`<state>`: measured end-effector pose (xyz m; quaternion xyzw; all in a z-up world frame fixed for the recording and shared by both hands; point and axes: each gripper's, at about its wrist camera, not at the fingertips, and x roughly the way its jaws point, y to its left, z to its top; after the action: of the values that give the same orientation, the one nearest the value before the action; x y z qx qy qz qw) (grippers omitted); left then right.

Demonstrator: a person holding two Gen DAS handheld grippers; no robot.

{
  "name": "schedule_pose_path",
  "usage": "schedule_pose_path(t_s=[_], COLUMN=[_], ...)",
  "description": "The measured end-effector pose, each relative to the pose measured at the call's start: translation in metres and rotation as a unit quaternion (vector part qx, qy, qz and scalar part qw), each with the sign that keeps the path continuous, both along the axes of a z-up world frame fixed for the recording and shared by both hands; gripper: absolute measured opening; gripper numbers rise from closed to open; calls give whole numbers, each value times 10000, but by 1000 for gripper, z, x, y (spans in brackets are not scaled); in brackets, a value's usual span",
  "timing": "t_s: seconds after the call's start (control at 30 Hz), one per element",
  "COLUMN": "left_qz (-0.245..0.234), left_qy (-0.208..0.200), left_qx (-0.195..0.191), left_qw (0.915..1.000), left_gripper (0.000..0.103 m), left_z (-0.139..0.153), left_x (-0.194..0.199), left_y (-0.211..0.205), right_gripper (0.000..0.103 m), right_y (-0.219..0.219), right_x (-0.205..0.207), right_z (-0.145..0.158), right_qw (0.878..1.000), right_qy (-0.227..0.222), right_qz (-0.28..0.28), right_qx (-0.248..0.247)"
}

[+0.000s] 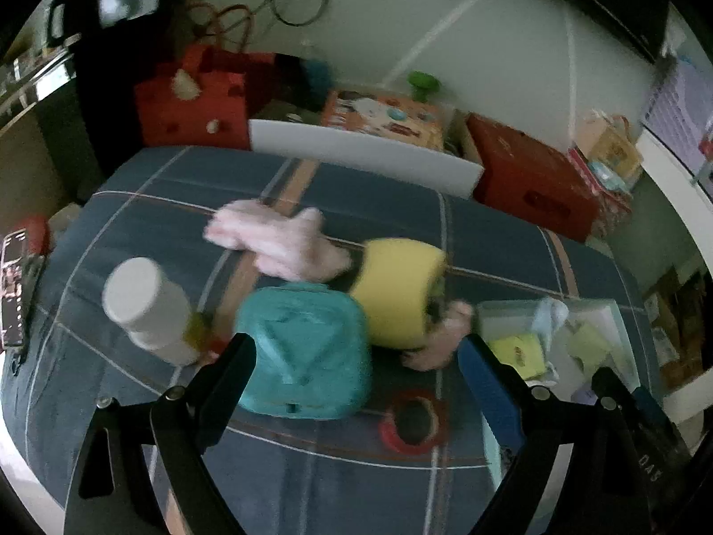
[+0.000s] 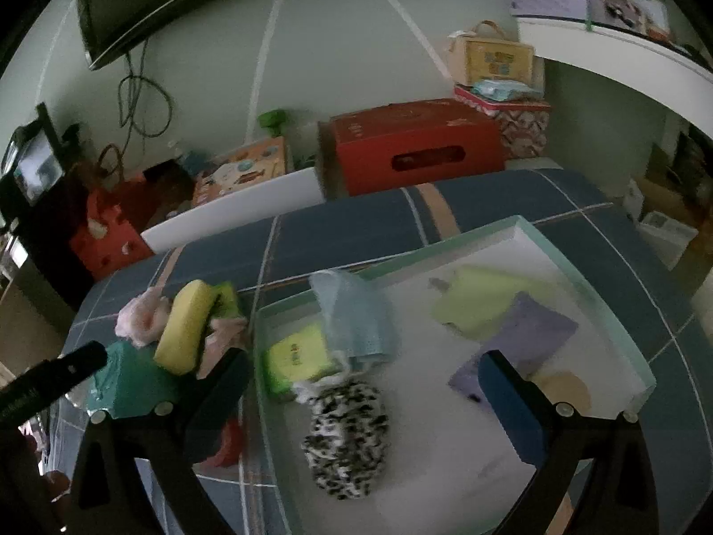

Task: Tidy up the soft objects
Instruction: 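Withdraw both tools from the tray toward the red tape roll and pill bottle, then grasp the red-pink toy with the left tool while the right tool reaches the red tape roll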

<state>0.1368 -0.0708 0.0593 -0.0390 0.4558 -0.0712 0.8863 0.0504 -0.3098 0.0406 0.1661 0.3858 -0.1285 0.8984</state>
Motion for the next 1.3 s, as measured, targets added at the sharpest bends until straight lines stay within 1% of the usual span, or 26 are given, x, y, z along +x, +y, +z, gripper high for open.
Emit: schedule_pose_path(t_s=[0.1, 0.23, 0.33, 0.47, 0.67, 0.83, 0.93, 1.03, 1.17, 1.3], left_qz=[188, 476, 739, 1102, 1532, 1693, 1722, 1720, 1824, 1894], left_qy=[-44, 36, 60, 116, 376, 603, 773, 945, 1103, 1230], left_qx=[-9, -125, -111, -65, -263, -328, -454, -502, -520, -524], left_qw=[9998, 9988, 9972, 9938, 9871, 9832, 9810, 9793, 9756, 9728], left_gripper=[93, 93, 93, 92, 92, 92, 92, 92, 92, 92], left_z=[1, 1, 1, -1, -14, -27, -37, -48, -59, -67], left_x=[-1, -2, -4, -6, -9, -8, -6, -2, 2, 4], left_y=[17, 44, 64, 92, 130, 142, 145, 145, 149, 153], right_gripper=[103, 103, 103, 103, 103, 103, 103, 103, 103, 103], right_y=[15, 39, 56, 75, 93, 109, 117, 122, 128, 130], right_x=[4, 8, 12, 16, 21, 25, 29, 32, 34, 34], right_z=[1, 3, 3, 2, -2, -11, -22, -33, -43, -53], right_qw=[9996, 9984, 9963, 9938, 9905, 9858, 9829, 9798, 9776, 9761], right_qy=[-40, -20, -6, 30, 65, 167, 319, 482, 675, 840], right_qz=[261, 571, 857, 1110, 1359, 1623, 1731, 1811, 1902, 1916], right_qx=[47, -38, 111, 62, 217, 392, 543, 697, 595, 596])
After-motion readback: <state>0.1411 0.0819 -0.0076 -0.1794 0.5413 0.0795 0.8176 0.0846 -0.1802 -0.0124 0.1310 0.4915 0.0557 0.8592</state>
